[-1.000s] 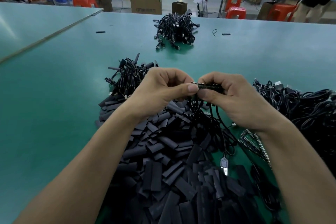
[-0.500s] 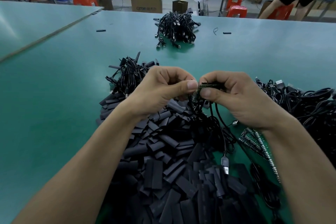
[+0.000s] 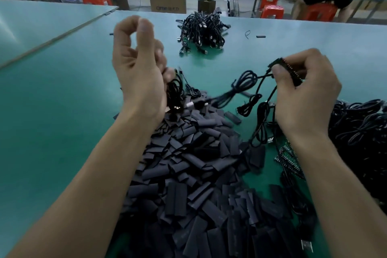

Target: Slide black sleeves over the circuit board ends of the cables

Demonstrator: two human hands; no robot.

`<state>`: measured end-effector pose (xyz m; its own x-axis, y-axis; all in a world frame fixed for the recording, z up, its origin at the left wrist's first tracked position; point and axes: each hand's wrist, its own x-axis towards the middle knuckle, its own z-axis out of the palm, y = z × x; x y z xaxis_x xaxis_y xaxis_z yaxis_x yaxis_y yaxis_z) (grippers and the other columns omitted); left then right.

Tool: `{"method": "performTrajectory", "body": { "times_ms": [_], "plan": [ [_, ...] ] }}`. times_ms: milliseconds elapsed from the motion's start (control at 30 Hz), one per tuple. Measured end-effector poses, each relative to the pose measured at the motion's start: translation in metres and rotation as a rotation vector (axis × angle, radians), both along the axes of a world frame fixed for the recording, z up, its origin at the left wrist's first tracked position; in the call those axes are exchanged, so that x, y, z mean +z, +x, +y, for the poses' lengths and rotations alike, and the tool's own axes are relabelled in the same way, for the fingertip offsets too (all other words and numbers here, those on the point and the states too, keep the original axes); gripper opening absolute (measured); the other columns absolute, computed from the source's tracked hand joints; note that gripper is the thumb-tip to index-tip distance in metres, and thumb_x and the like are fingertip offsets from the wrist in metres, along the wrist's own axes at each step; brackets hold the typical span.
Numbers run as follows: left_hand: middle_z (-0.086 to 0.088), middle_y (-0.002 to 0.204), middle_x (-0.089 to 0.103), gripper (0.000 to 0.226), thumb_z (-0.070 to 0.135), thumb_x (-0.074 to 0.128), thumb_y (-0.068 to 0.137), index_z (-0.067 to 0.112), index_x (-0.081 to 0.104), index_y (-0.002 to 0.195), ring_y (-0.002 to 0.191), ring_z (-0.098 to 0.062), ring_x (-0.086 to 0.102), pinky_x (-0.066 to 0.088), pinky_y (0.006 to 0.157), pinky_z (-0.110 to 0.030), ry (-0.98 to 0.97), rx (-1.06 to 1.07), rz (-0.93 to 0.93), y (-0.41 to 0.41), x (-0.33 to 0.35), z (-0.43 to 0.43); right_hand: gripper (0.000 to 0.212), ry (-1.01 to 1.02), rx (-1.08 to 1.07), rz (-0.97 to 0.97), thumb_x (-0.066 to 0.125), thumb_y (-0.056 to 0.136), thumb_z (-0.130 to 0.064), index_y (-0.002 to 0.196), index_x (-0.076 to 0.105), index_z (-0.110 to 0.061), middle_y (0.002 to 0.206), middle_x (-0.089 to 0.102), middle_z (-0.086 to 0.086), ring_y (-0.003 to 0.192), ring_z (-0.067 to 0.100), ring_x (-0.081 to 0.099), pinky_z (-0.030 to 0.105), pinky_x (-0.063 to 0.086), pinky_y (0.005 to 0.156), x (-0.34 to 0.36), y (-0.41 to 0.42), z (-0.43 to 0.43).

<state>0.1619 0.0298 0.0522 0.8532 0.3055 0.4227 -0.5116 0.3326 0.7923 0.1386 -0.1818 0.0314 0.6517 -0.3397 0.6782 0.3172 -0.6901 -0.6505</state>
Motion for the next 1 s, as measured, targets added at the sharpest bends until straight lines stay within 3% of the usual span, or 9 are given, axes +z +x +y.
{"method": "performTrajectory", "body": {
  "times_ms": [133,233,333,433,567,633,767,900,1000],
  "plan": [
    [0.009,0.058,0.038,0.012,0.019,0.053,0.104,0.021,0.054,0.093,0.052,-0.007,0.028,0.025,0.048,-0.022,0.134,0.152,-0.008,0.002,-0.002,-0.001,0.013,-0.01,0.113,0.106,0.073,0.089,-0.022,0.087,0.062,-0.029,0.088,0.068,-0.004,0.074,-0.003,0.058,0.002,0.039,0.07,0.005,-0.004,0.002],
    [0.01,0.064,0.046,0.011,0.016,0.055,0.103,0.022,0.063,0.097,0.055,-0.003,0.033,0.031,0.052,-0.019,0.307,0.187,-0.031,0.004,-0.008,-0.003,0.019,-0.207,0.32,0.369,0.082,0.08,-0.023,0.082,0.067,-0.035,0.08,0.068,-0.016,0.075,-0.008,0.062,0.007,0.048,0.074,0.009,-0.008,0.008],
    [0.001,0.089,0.065,0.024,0.014,0.049,0.104,0.021,0.065,0.119,0.07,0.002,0.052,0.045,0.072,-0.016,0.47,0.194,0.03,0.007,-0.013,-0.003,0.022,-0.395,0.459,0.618,0.084,0.075,-0.033,0.095,0.073,-0.035,0.091,0.07,-0.015,0.087,-0.002,0.062,0.028,0.053,0.085,0.011,-0.014,0.013],
    [-0.01,0.122,0.065,0.042,0.011,0.042,0.103,0.017,0.052,0.143,0.101,-0.015,0.065,0.05,0.1,-0.041,0.529,0.167,0.091,0.008,-0.014,-0.005,0.034,-0.48,0.446,0.557,0.081,0.075,-0.046,0.107,0.07,-0.038,0.104,0.061,-0.013,0.099,0.006,0.053,0.029,0.04,0.091,0.01,-0.018,0.024],
    [0.014,0.094,0.064,0.05,0.002,0.04,0.104,0.01,0.036,0.153,0.066,0.004,0.051,0.047,0.065,-0.013,0.57,0.158,0.067,0.014,-0.02,-0.003,0.012,-0.513,0.506,0.404,0.079,0.081,-0.036,0.092,0.073,-0.034,0.088,0.057,-0.016,0.087,0.004,0.051,0.026,0.036,0.08,0.012,-0.023,0.042],
    [0.015,0.094,0.07,0.047,0.004,0.042,0.104,0.01,0.035,0.15,0.069,0.001,0.058,0.047,0.063,-0.015,0.57,0.167,0.057,0.014,-0.021,-0.002,0.005,-0.537,0.602,0.536,0.076,0.084,-0.032,0.086,0.075,-0.028,0.078,0.059,-0.018,0.077,-0.001,0.056,0.025,0.045,0.073,0.011,-0.026,0.049],
    [0.011,0.097,0.073,0.015,0.007,0.048,0.103,0.021,0.053,0.106,0.068,-0.002,0.068,0.049,0.061,-0.015,0.561,0.179,0.028,0.011,-0.017,-0.005,0.021,-0.702,0.575,0.694,0.072,0.088,-0.044,0.093,0.072,-0.023,0.088,0.066,-0.006,0.086,0.018,0.065,0.035,0.055,0.079,-0.001,-0.031,0.065],
    [0.006,0.09,0.068,0.02,0.006,0.059,0.099,0.025,0.064,0.097,0.071,-0.008,0.07,0.055,0.066,-0.02,0.542,0.14,-0.007,0.008,-0.018,-0.004,0.045,-0.961,0.478,0.67,0.066,0.082,-0.064,0.098,0.067,-0.022,0.099,0.06,-0.005,0.101,0.019,0.046,0.032,0.03,0.081,-0.015,-0.033,0.073],
    [0.008,0.078,0.062,0.019,0.007,0.066,0.095,0.026,0.069,0.099,0.067,-0.011,0.069,0.057,0.067,-0.024,0.507,0.112,-0.007,0.008,-0.018,-0.003,0.028,-0.92,0.491,0.671,0.071,0.085,-0.052,0.092,0.066,-0.025,0.095,0.055,-0.007,0.1,0.018,0.044,0.031,0.027,0.081,-0.015,-0.032,0.072]
  ]
}}
